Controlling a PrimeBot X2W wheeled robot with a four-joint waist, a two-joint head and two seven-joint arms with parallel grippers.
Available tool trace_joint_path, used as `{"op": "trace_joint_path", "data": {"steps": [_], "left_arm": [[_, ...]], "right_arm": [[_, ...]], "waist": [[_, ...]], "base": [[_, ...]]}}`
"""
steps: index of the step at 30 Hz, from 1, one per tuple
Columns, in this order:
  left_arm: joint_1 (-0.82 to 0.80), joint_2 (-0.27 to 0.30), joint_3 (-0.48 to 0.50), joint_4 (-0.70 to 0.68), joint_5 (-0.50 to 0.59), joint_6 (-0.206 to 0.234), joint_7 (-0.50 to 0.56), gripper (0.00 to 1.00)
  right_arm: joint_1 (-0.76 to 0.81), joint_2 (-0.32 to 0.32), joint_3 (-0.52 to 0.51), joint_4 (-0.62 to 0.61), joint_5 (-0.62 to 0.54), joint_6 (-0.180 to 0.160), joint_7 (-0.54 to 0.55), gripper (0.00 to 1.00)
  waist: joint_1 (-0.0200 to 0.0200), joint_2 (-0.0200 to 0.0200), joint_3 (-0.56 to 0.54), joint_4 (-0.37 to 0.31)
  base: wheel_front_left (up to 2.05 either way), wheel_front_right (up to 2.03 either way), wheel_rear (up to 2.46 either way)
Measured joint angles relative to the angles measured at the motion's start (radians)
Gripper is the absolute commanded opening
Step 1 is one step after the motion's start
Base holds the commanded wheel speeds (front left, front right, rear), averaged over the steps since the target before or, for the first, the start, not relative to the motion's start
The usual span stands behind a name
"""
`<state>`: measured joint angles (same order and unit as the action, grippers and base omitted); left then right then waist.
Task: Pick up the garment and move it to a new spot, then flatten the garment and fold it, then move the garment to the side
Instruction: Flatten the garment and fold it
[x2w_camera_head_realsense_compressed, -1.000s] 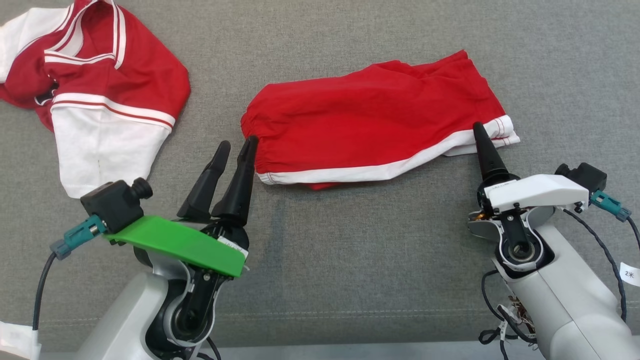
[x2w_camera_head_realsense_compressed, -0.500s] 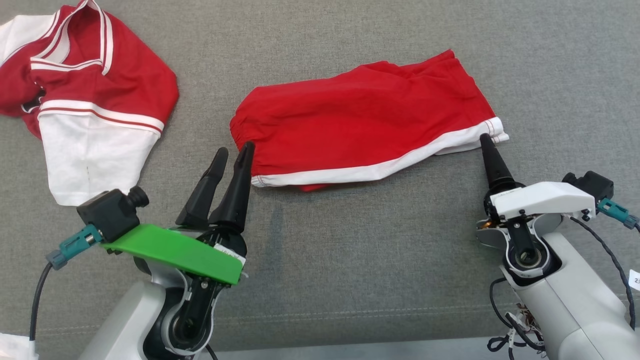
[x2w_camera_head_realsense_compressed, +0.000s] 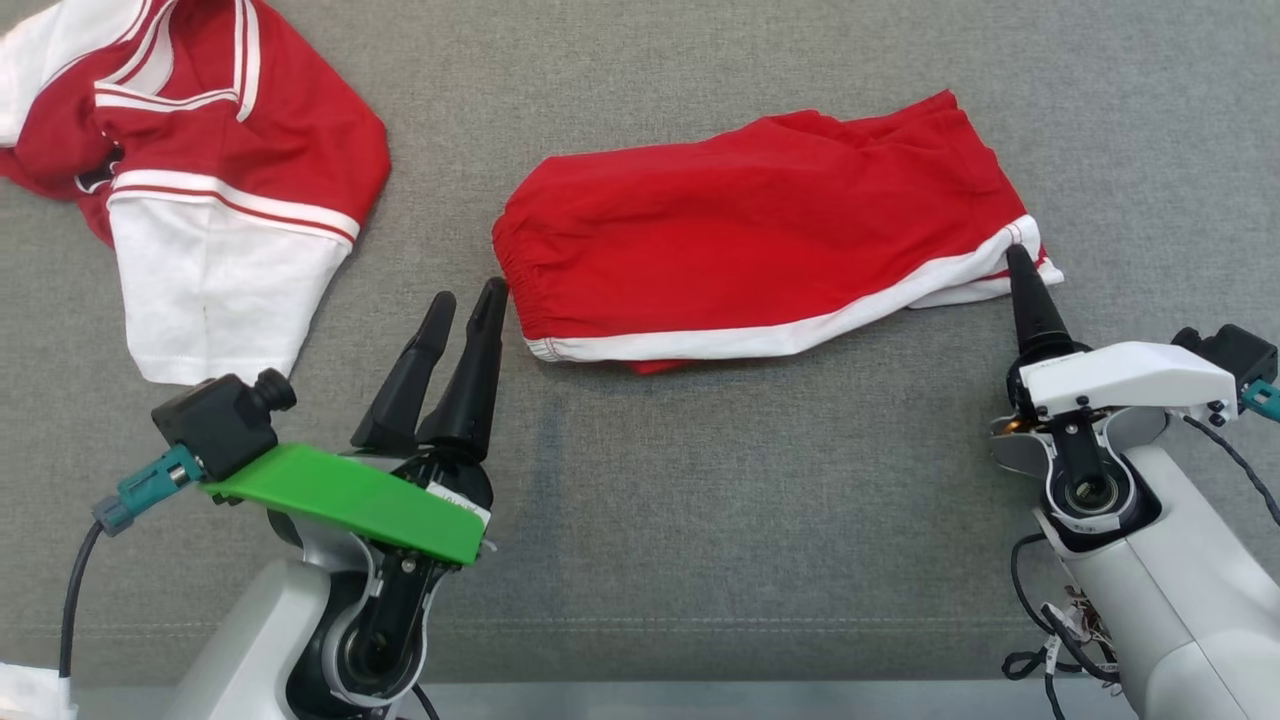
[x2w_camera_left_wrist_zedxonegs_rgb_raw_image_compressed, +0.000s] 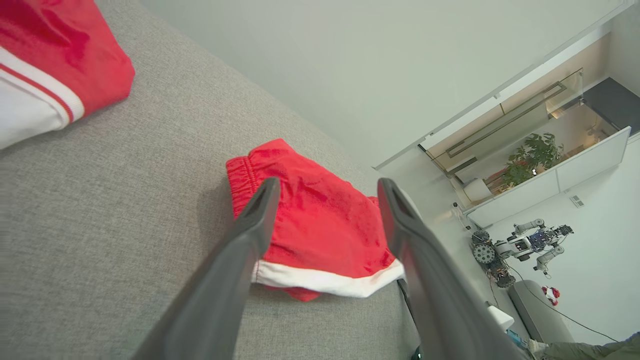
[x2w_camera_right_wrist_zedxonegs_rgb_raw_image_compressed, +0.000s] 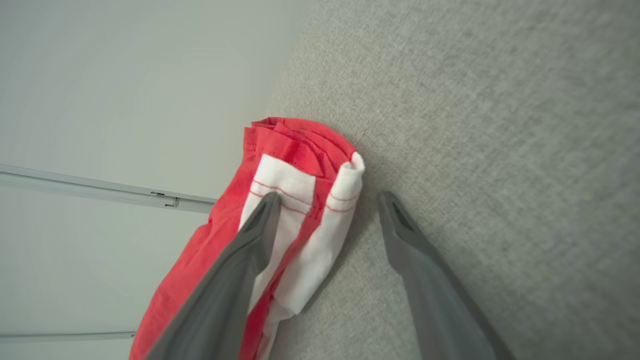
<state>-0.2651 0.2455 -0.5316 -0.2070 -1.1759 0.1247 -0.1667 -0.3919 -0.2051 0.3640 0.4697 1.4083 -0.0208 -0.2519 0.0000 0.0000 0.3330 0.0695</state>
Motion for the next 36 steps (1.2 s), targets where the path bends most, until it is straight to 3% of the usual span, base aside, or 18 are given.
{"op": "trace_joint_path", "data": {"steps": [10,11,12,13,22,36], "left_arm": [[0.002,-0.001,0.011,0.007,0.001,0.000,0.000,1.00],[0.002,-0.001,0.012,0.007,0.001,0.000,0.003,1.00],[0.002,-0.001,0.011,0.008,0.001,0.000,0.007,1.00],[0.002,-0.001,0.011,0.008,0.001,0.000,0.008,1.00],[0.010,-0.002,0.019,0.016,0.001,0.000,0.007,1.00],[0.049,-0.016,0.033,0.024,0.001,0.000,-0.001,1.00]], "right_arm": [[-0.045,0.017,0.038,0.011,-0.017,-0.009,0.008,1.00],[-0.051,0.021,0.040,0.012,-0.018,-0.009,0.008,0.85],[-0.056,0.023,0.042,0.012,-0.019,-0.008,0.011,0.30],[-0.058,0.023,0.042,0.013,-0.020,-0.007,0.012,0.00],[-0.070,0.013,0.033,0.027,-0.042,-0.006,0.012,0.00],[-0.045,-0.088,-0.101,0.019,-0.046,0.002,0.004,0.00]], "waist": [[0.0000,0.0000,-0.005,0.018],[0.0000,0.0000,-0.004,0.019],[0.0000,0.0000,-0.004,0.019],[0.0000,0.0000,-0.004,0.020],[0.0000,0.0000,-0.011,0.022],[0.0000,0.0000,-0.034,0.002]], "base": [[0.00,0.00,0.00],[0.00,0.00,0.00],[0.00,0.00,0.00],[0.00,0.00,0.00],[0.00,0.00,0.00],[0.00,0.00,0.00]]}}
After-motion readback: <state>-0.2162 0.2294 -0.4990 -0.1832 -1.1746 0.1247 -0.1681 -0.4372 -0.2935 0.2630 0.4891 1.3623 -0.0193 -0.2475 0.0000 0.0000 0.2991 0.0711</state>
